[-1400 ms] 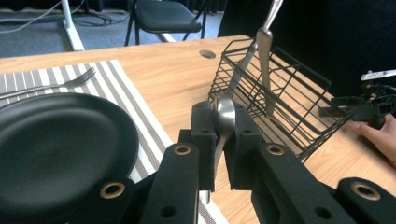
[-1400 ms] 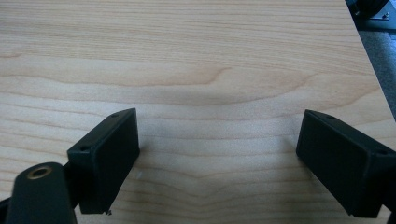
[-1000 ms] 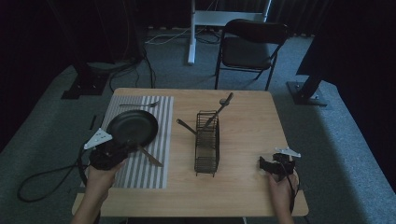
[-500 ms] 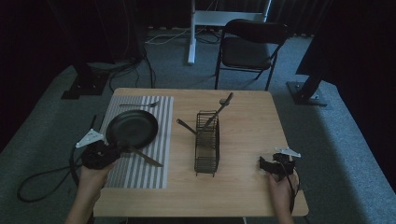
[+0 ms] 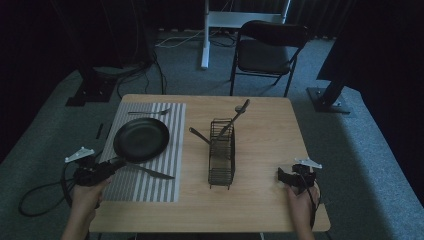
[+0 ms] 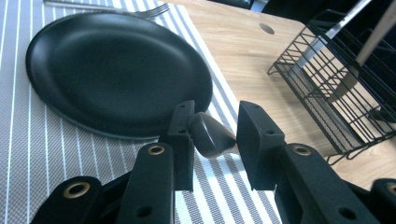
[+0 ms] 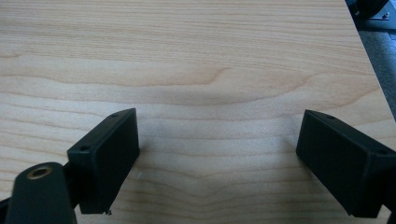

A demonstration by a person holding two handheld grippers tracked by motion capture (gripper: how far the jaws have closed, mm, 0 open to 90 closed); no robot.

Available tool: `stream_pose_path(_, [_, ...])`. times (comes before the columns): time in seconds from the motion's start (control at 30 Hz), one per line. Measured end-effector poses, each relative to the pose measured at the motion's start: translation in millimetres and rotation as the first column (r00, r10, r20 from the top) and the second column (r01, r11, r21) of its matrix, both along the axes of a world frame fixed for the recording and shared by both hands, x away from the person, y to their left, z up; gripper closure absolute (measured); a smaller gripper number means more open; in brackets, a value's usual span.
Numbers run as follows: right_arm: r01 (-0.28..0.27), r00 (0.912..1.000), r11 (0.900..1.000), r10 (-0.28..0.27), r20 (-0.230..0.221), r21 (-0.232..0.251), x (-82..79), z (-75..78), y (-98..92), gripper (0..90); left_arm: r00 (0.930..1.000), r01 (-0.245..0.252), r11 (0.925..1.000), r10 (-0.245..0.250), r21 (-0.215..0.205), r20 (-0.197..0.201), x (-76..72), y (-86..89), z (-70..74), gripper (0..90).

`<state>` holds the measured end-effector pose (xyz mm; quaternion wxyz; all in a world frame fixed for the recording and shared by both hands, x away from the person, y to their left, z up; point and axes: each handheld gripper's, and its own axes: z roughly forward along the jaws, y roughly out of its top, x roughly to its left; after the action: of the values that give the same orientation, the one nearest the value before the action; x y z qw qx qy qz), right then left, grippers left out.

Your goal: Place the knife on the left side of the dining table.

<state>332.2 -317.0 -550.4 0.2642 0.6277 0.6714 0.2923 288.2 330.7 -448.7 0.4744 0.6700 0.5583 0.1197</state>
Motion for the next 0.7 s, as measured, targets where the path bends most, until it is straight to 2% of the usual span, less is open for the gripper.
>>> stream_pose_path(0.17, [0.001, 1.0000, 1.000, -0.001, 0.000, 0.001, 0.0, 0.0, 0.1, 12.2, 0.9991, -0.023, 0.9996, 0.023, -0.016, -0.037, 5.4, 12.2, -17.4, 61.5])
stream_pose_path(0.3, [0.001, 1.0000, 1.000, -0.001, 0.000, 0.001, 0.0, 0.0, 0.1, 12.2, 0.9973, -0.027, 0.9982, 0.023, -0.053, -0.070, 8.9, 22.2, -29.9, 59.5])
stream_pose_path(0.37, [0.001, 1.0000, 1.000, -0.001, 0.000, 0.001, 0.0, 0.0, 0.1, 12.2, 0.9973, -0.027, 0.9982, 0.023, -0.053, -0.070, 8.9, 22.2, -29.9, 58.9])
stream_pose_path(0.4, [0.001, 1.0000, 1.000, -0.001, 0.000, 0.001, 0.0, 0.0, 0.1, 12.3, 0.9961, -0.028, 0.9976, 0.022, -0.063, -0.086, 10.9, 26.6, -36.5, 58.9])
stream_pose_path(0.57, [0.001, 1.0000, 1.000, -0.001, 0.000, 0.001, 0.0, 0.0, 0.1, 12.2, 0.9929, -0.051, 0.9974, 0.045, -0.051, -0.110, 14.5, 31.2, -47.3, 54.0])
stream_pose_path(0.7, [0.001, 1.0000, 1.000, -0.001, 0.000, 0.001, 0.0, 0.0, 0.1, 12.2, 0.9921, -0.061, 0.9972, 0.056, -0.043, -0.112, 17.2, 33.3, -53.1, 50.5])
